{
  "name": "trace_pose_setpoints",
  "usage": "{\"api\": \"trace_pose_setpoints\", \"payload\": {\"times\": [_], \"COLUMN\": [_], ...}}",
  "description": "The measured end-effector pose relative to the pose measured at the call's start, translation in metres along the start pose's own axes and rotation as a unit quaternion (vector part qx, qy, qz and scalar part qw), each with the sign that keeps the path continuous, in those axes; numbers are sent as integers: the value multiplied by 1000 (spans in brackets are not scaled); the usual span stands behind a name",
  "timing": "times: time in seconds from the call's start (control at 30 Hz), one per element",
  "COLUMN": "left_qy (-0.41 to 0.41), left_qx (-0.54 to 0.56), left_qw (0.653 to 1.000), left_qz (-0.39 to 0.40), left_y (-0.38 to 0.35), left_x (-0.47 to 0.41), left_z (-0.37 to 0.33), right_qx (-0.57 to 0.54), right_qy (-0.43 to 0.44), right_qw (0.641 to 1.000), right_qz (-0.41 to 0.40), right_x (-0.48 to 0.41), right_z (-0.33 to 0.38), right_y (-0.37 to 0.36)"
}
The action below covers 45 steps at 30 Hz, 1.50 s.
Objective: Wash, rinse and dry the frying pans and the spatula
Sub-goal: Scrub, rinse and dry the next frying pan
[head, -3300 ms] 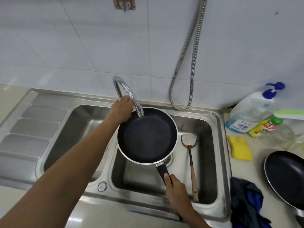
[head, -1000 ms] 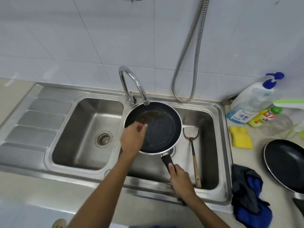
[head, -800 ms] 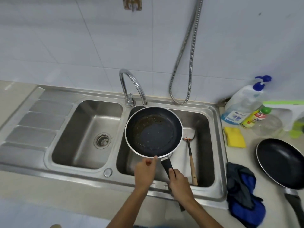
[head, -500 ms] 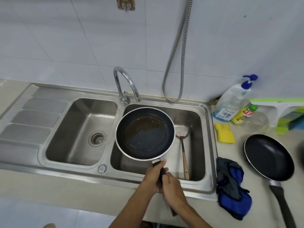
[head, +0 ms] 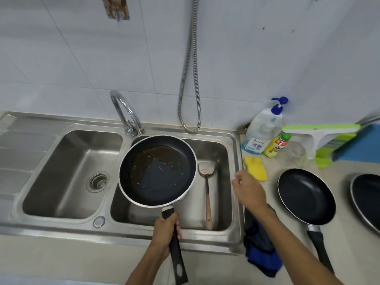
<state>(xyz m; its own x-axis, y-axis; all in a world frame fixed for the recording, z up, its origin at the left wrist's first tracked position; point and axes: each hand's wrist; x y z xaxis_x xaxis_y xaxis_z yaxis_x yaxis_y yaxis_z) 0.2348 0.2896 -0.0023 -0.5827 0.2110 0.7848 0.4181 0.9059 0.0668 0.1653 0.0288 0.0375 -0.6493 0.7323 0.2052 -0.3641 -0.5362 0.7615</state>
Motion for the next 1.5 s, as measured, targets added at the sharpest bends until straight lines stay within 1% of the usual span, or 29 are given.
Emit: {"api": "trace_pose_setpoints", "payload": {"times": [0.03,0.1,0.17,0.23,0.3,0.37,0.47,0.5,0.53,0.6,0.63,0.73,0.8,0.87,0.93,1.0,1.07,1.17,1.23,1.3,1.37,1.43,1.5], "left_qy": [0,-3,-5,-11,-15,-17,-19,-23,-30,-43,-46,-44,-48,-51,-51,-51,-54,-63,-55,-46,-36,-34,-32], "left_qx": [-6,-3,2,1,-4,-11,-25,-31,-36,-48,-55,-69,-75,-79,-83,-88,-91,-92,-87,-89,-87,-93,-107], "left_qw": [1000,1000,1000,1000,1000,1000,1000,999,999,998,997,996,996,995,994,993,993,992,994,994,994,993,991], "left_qz": [0,3,7,5,1,0,-2,1,6,11,12,17,27,39,50,57,59,51,43,39,46,64,69], "left_y": [0,-2,-6,-7,-5,-2,6,9,11,15,16,20,24,28,32,37,45,58,65,69,73,74,73], "left_x": [-1,-1,2,6,7,8,8,7,7,5,5,4,3,1,0,-1,-4,-12,-18,-20,-21,-19,-17], "left_z": [0,-1,-2,-3,-6,-7,-8,-9,-10,-13,-14,-13,-13,-14,-16,-19,-22,-28,-26,-22,-18,-14,-10], "right_qx": [29,110,166,187,186,172,84,55,30,-7,-29,-63,-50,-13,21,55,64,73,110,173,224,248,250], "right_qy": [4,2,-23,-50,-64,-63,-101,-90,-52,54,98,205,244,246,221,225,253,291,292,283,279,282,270], "right_qw": [999,992,985,981,980,983,991,994,997,996,993,977,967,963,965,961,951,921,909,905,906,912,922], "right_qz": [-36,-57,-38,-3,19,16,-1,-17,-40,-69,-62,1,61,105,140,153,166,250,277,268,225,168,125], "right_x": [-25,-63,-84,-94,-101,-104,-101,-98,-94,-80,-72,-52,-55,-64,-68,-62,-45,-12,-5,-15,-37,-64,-87], "right_z": [-9,-26,-38,-46,-52,-58,-57,-51,-39,1,27,112,154,183,203,214,216,197,172,147,134,137,153], "right_y": [9,16,17,13,9,6,12,12,11,4,-4,-40,-75,-114,-148,-175,-191,-195,-183,-165,-151,-153,-167]}}
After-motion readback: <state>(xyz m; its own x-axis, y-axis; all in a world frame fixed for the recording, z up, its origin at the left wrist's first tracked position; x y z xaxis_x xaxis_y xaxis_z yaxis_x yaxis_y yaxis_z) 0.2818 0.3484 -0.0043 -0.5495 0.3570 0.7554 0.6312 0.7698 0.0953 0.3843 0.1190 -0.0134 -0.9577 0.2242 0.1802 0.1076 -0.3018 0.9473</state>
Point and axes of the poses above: each hand's wrist, its own x-axis away from the middle knuckle, its own y-axis out of the back of the hand, z = x × y, and after that the axes turned 11 degrees about -x, right-handed
